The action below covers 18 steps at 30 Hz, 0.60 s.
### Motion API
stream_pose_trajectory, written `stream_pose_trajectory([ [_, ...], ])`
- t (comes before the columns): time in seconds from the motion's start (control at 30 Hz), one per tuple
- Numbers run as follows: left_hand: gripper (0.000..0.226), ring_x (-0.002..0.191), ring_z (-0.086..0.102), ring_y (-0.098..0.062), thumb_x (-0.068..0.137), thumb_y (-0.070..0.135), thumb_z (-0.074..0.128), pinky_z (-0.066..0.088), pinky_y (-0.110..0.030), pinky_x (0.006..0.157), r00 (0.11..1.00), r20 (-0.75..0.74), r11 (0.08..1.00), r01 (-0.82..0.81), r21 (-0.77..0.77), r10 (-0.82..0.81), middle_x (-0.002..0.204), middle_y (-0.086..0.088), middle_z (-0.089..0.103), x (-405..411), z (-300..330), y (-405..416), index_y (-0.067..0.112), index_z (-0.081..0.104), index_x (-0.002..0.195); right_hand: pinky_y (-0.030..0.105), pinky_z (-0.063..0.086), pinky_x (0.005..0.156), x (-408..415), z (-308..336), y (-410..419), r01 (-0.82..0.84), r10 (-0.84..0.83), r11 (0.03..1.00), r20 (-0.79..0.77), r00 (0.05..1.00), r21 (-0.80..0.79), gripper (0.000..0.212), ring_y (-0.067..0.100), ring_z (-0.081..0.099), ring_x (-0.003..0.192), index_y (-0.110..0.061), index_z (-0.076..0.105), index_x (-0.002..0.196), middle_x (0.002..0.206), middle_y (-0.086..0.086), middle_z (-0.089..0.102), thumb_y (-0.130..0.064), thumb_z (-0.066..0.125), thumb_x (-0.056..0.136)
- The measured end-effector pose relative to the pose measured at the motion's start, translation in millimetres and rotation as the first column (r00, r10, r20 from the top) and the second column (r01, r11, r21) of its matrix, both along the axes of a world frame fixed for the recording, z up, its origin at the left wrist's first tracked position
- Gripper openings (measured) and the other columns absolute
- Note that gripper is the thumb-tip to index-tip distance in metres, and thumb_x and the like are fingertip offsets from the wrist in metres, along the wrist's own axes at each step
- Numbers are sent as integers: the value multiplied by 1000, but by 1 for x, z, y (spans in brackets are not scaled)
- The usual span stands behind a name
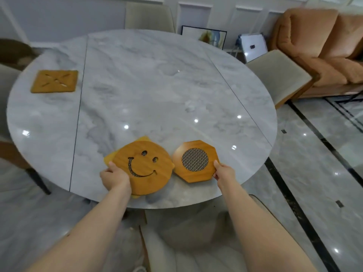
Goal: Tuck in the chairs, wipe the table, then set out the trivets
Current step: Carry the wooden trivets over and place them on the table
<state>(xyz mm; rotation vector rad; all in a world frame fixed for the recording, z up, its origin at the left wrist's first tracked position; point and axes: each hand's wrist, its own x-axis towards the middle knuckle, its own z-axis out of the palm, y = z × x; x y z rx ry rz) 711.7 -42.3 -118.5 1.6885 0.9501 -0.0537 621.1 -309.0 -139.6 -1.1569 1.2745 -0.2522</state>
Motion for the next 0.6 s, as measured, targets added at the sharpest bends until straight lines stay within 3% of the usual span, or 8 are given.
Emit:
stream_pose_trajectory([
  [0.1,31,108,55,-31,101,37,34,42,-38,88,1000,5,1000,9,-18,-9,119,-17,58,0,1,-2,9,47,102,21,45,46,4,-4,9,-29,29,999,-17,999,21,35,13,42,56,0,58,123,71,3,53,-20,60,94],
  [0.23,30,108,55,-30,101,36,34,41,-36,86,1000,5,1000,7,-22,-7,119,-17,57,3,1,-6,9,47,103,14,40,33,8,-12,18,-72,73,997,-33,997,31,31,13,41,52,0,60,117,70,4,54,-19,62,92],
  [0.3,27,107,55,-30,101,37,34,40,-35,84,1000,6,1000,2,-22,-2,118,-17,57,5,-1,-6,11,43,98,20,44,41,10,-16,19,-113,111,993,-73,991,-21,31,14,44,52,2,63,110,67,4,54,-20,67,89],
  [0.37,27,107,55,-30,101,37,34,39,-34,83,1000,5,1000,4,-19,-4,118,-17,57,7,-3,-7,11,43,98,28,49,59,11,-20,18,-186,171,977,-142,975,-105,35,16,50,57,3,66,105,68,6,57,-25,71,85],
  [0.47,27,107,55,-30,101,37,34,38,-33,81,1000,2,1000,10,-14,-10,117,-17,57,8,-5,-7,11,42,98,36,50,84,10,-20,14,-273,226,938,-221,949,-212,36,26,62,88,-1,68,105,93,10,67,-29,73,83],
  [0.6,27,106,55,-29,101,37,33,38,-32,79,1000,-2,1000,17,-10,-17,107,-14,56,9,-8,-9,11,42,97,30,47,83,10,-20,11,-341,250,891,-303,919,-299,32,25,63,100,-8,69,101,105,9,69,-32,75,81],
])
